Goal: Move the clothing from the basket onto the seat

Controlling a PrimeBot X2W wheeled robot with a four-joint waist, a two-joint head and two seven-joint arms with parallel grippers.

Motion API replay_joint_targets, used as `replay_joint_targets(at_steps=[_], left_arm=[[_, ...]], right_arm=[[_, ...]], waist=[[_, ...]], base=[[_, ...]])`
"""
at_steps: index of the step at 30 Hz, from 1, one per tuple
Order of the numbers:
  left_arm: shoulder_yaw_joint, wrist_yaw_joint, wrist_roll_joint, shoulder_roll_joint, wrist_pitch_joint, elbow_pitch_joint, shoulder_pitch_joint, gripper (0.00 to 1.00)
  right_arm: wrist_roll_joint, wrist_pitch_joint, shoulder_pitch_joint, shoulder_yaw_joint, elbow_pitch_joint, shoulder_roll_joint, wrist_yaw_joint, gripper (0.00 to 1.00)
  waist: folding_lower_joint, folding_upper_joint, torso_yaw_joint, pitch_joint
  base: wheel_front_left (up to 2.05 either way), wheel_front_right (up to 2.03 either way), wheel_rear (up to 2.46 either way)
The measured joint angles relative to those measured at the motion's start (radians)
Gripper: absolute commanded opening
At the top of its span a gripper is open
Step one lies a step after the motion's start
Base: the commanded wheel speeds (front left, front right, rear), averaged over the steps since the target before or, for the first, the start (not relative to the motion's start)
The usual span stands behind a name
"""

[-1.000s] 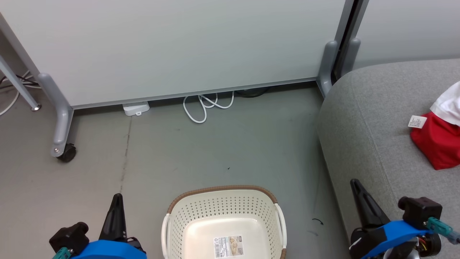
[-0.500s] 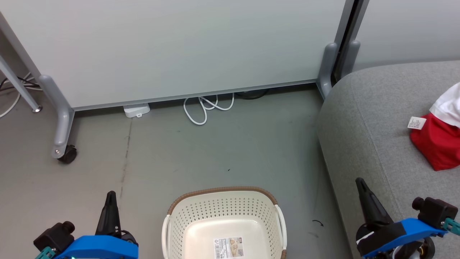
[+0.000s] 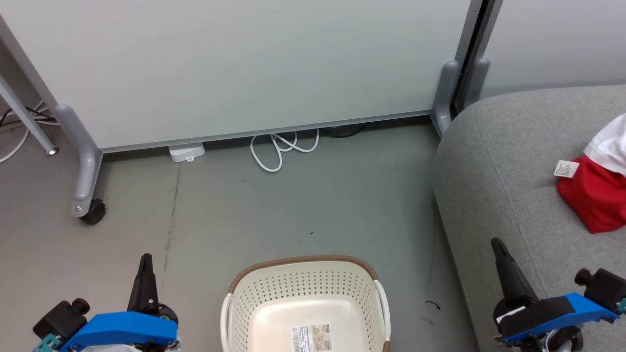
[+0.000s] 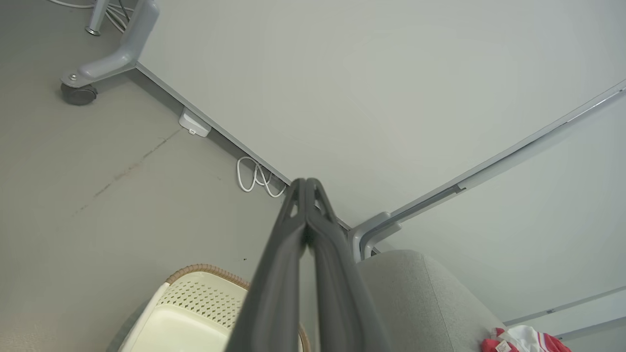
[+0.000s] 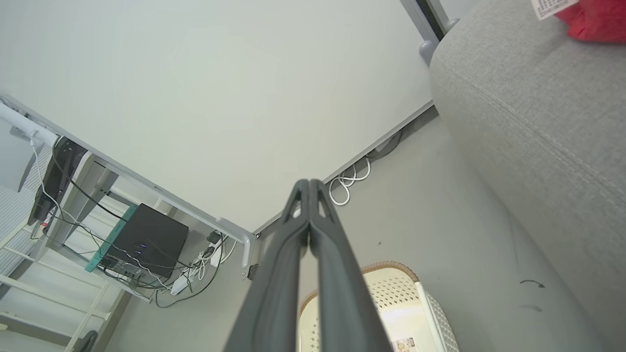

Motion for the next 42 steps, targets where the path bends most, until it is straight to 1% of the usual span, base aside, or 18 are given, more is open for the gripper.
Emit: replay_joint_targets(at_steps=[19, 42], left_arm=[[0.025, 0.000, -0.211, -0.004, 0.057, -0.022, -0.015, 0.00], [0.051, 0.000, -0.421, -0.006, 0.118, -0.043, -0.031, 0.00]], right_arm=[[0.239, 0.022, -0.020, -0.018, 0.020, -0.001, 0.000, 0.00], [0.473, 0.043, -0.041, -0.038, 0.038, -0.002, 0.000, 0.00]], waist=[[0.0000, 0.0000, 0.001, -0.009], [0.0000, 0.0000, 0.002, -0.021]], base=[[0.00, 0.00, 0.00], [0.00, 0.00, 0.00]])
